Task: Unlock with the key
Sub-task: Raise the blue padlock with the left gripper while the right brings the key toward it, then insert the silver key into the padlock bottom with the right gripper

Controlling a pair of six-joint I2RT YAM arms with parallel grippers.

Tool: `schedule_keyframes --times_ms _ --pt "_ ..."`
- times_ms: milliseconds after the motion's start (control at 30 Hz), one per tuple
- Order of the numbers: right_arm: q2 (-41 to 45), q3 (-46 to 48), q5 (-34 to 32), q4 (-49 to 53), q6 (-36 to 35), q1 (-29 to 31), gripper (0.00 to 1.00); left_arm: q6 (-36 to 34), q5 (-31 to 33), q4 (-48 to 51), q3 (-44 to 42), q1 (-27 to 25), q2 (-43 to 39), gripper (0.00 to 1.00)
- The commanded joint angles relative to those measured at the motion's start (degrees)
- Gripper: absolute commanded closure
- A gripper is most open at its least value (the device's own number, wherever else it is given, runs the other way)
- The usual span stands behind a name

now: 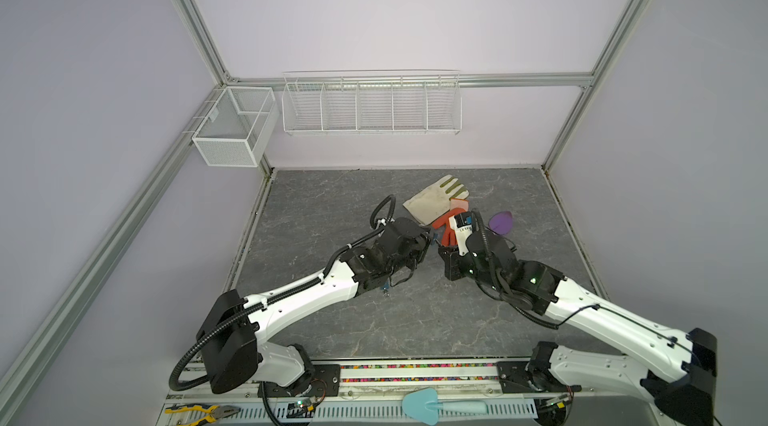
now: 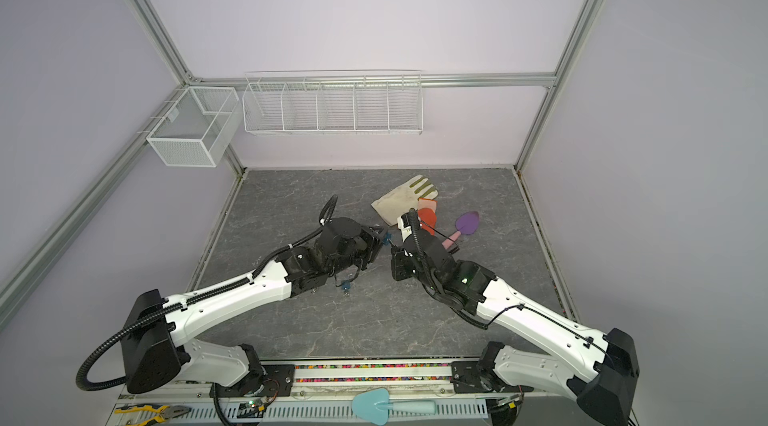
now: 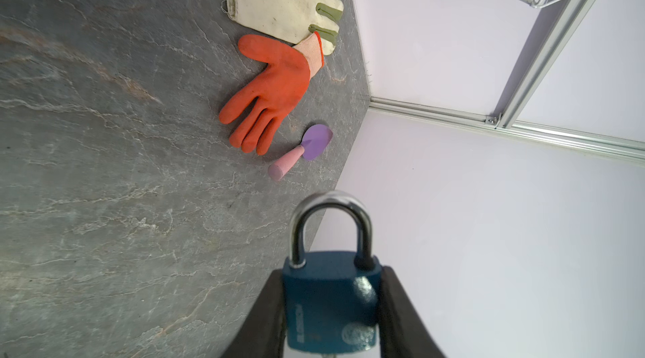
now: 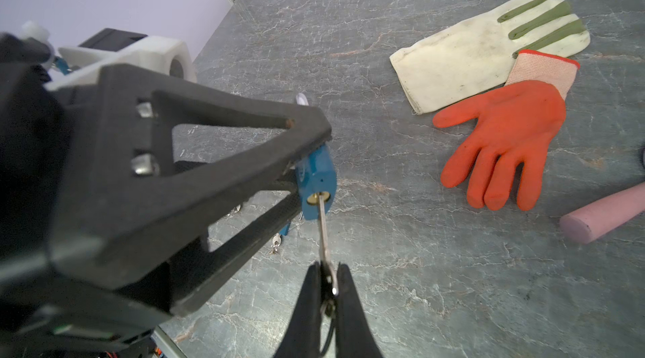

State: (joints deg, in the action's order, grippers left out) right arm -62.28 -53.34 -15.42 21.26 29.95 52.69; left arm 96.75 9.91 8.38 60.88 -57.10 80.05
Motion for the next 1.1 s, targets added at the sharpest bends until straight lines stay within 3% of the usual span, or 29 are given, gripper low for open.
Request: schedule_keyframes --times_ms 0,200,333,633,867,1067 --pt "-1.32 -1.9 0.48 -1.18 -1.68 -0.1 0.94 -1.19 -1.24 -3.64 1.94 -0.2 0.08 1.0" --pt "-2.11 -3.87 0.3 0.87 -3.88 -0.12 0.94 -4.54 -2.32 -0.65 4.37 -0.2 1.41 1.0" --pt "-1.9 -5.82 3.54 1.34 -6.53 -0.08 0.93 -6.76 -3.16 0.87 5.29 -0.38 2.42 1.0" --pt "-3.18 -7.62 1.33 4.72 -10.1 -0.31 0.94 -7.07 -5.76 -0.39 4.87 -0.91 2.28 1.0" --pt "-1.49 -4.14 1.54 2.14 -14.29 -0.38 0.94 -3.85 -9.49 -5.35 3.1 -0.96 0.4 1.0" --pt "1.06 -3.31 6.56 -2.16 -19.52 -0.37 0.94 -6.78 -11.07 -2.81 5.36 -1.48 0.19 1.0"
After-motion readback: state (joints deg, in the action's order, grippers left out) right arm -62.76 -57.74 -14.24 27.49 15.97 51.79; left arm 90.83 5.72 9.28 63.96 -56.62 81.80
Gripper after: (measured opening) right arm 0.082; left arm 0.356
